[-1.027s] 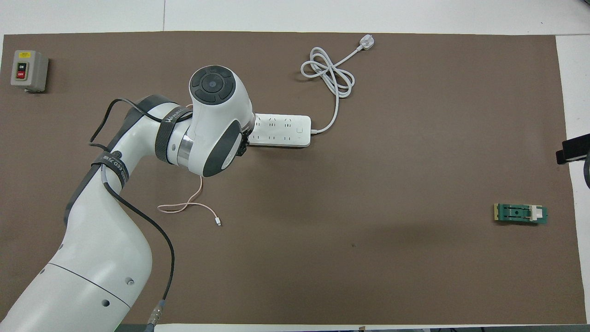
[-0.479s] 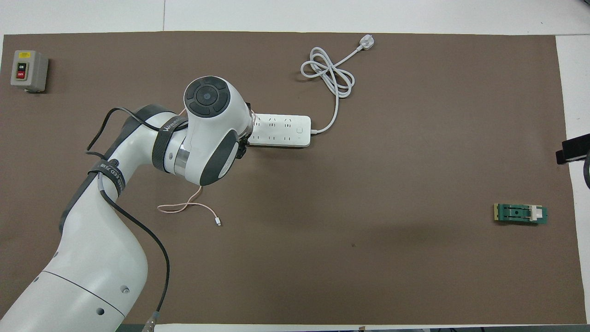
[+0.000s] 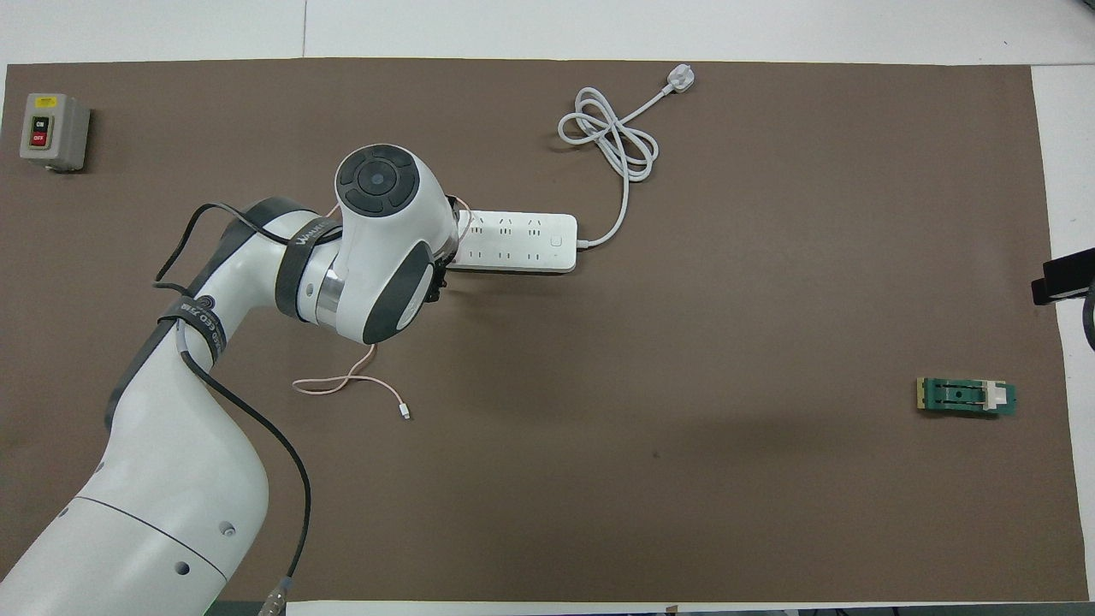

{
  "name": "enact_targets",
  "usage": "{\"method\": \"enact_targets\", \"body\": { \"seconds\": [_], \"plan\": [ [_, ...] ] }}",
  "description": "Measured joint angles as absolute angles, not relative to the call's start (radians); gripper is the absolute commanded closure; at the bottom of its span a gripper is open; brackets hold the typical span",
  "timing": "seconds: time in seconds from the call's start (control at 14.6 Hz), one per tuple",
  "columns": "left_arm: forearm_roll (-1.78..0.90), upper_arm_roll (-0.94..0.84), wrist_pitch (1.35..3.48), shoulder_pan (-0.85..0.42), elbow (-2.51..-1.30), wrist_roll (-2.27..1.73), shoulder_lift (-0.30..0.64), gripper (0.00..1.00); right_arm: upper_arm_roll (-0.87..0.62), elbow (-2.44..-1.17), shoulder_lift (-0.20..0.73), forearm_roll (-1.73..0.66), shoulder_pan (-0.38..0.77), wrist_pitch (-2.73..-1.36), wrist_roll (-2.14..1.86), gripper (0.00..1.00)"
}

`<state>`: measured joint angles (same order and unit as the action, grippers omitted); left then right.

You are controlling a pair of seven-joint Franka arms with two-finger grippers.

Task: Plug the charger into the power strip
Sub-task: 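Open the left gripper and withdraw it from the plugged charger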

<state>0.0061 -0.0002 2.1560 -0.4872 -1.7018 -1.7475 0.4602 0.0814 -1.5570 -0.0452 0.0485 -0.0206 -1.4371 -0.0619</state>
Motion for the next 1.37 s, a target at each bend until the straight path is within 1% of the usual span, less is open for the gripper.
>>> {"method": "enact_targets", "body": {
  "seconds": [0.14, 0.55, 0.75, 0.96, 1.37],
  "plan": [
    [0.006, -0.001, 2.107, -0.464, -1.701, -1.73, 0.423, 0.0, 0.081, -1.557, -0.045, 0.049, -0.021, -1.437, -0.062, 0.0],
    [-0.004, -0.002, 2.009, -0.435, -1.689, -1.65, 0.287, 0.0, 0.081, -1.557, -0.045, 0.049, -0.021, -1.437, -0.062, 0.0],
    [-0.004, 0.005, 1.916, -0.407, -1.643, -1.505, 0.246, 0.0, 0.081, -1.557, -0.045, 0.049, -0.021, -1.437, -0.062, 0.0],
    [-0.005, 0.008, 1.829, -0.343, -1.61, -1.303, 0.195, 0.0, 0.08, -1.557, -0.045, 0.049, -0.021, -1.437, -0.062, 0.0],
    [-0.005, 0.015, 1.612, -0.138, -1.601, -0.762, 0.015, 0.0, 0.081, -1.557, -0.045, 0.049, -0.021, -1.437, -0.062, 0.0]
  ]
}}
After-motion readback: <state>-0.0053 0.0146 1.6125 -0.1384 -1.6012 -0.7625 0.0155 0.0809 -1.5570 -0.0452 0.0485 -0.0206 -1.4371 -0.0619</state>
